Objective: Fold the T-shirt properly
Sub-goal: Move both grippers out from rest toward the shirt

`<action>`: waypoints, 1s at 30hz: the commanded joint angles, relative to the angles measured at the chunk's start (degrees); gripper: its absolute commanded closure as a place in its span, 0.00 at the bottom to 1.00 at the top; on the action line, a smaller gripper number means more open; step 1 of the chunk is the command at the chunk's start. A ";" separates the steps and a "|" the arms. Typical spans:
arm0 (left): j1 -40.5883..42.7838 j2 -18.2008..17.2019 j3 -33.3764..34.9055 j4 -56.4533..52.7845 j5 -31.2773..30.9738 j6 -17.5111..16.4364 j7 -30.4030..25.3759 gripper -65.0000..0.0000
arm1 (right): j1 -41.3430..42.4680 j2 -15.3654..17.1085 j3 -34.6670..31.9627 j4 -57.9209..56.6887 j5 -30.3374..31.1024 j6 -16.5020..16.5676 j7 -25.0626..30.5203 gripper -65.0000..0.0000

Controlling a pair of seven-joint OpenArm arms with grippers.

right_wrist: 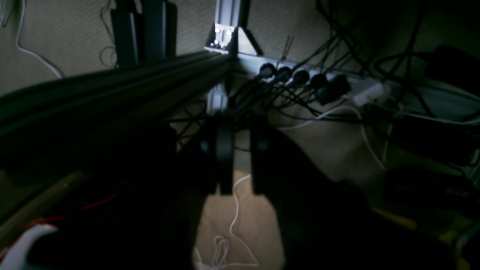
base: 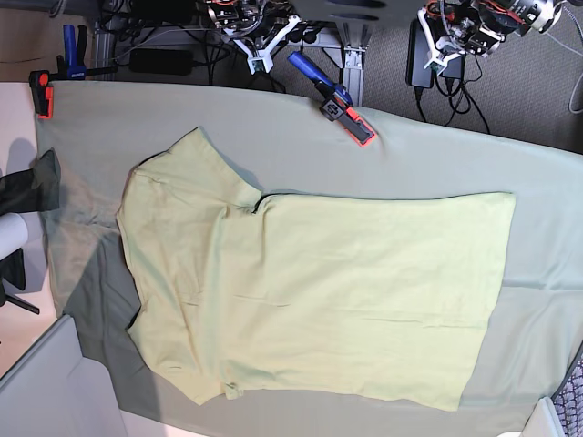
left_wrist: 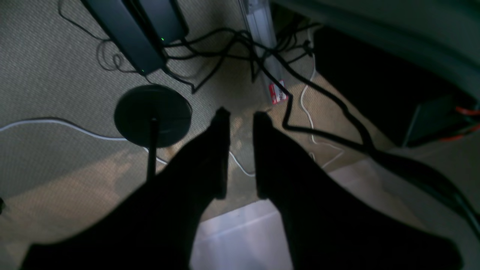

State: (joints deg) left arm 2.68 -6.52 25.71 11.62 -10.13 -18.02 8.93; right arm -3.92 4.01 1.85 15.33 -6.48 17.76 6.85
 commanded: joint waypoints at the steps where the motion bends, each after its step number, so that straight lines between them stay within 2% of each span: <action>1: 0.44 -0.15 0.09 0.81 -0.07 -0.61 -0.61 0.77 | -0.44 0.61 -0.07 0.33 -0.13 1.70 0.61 0.86; 7: 3.13 -0.17 0.09 5.18 2.34 -0.63 -1.27 0.77 | -1.92 1.25 -0.07 0.70 -0.15 1.75 0.63 0.86; 12: 6.27 -0.76 -0.07 10.32 2.21 -0.63 -1.22 0.77 | -6.29 2.14 -0.07 4.70 -0.13 1.81 0.63 0.86; 17: 11.30 -1.73 -6.34 18.03 2.03 -0.79 -3.65 0.77 | -13.66 4.35 -0.07 13.31 1.49 2.89 0.63 0.86; 19: 13.79 -1.97 -10.56 22.10 1.92 -4.61 -4.04 0.77 | -17.03 5.55 -0.07 17.88 4.33 3.69 0.61 0.86; 25: 21.53 -2.08 -23.04 36.30 -4.17 -20.79 -3.96 0.77 | -27.87 9.73 -0.04 33.31 11.58 3.69 0.59 0.86; 26: 22.91 -2.08 -24.50 38.84 -5.29 -21.98 -3.74 0.77 | -29.70 10.56 -0.04 36.02 12.66 3.69 0.59 0.86; 30: 28.20 -2.23 -28.57 49.16 -9.86 -21.98 -0.28 0.77 | -37.55 14.38 -0.04 47.80 17.86 3.78 0.39 0.86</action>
State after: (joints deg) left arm 30.41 -8.56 -2.81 60.42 -19.53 -39.07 9.32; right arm -40.69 17.78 1.61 63.02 11.14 20.75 6.42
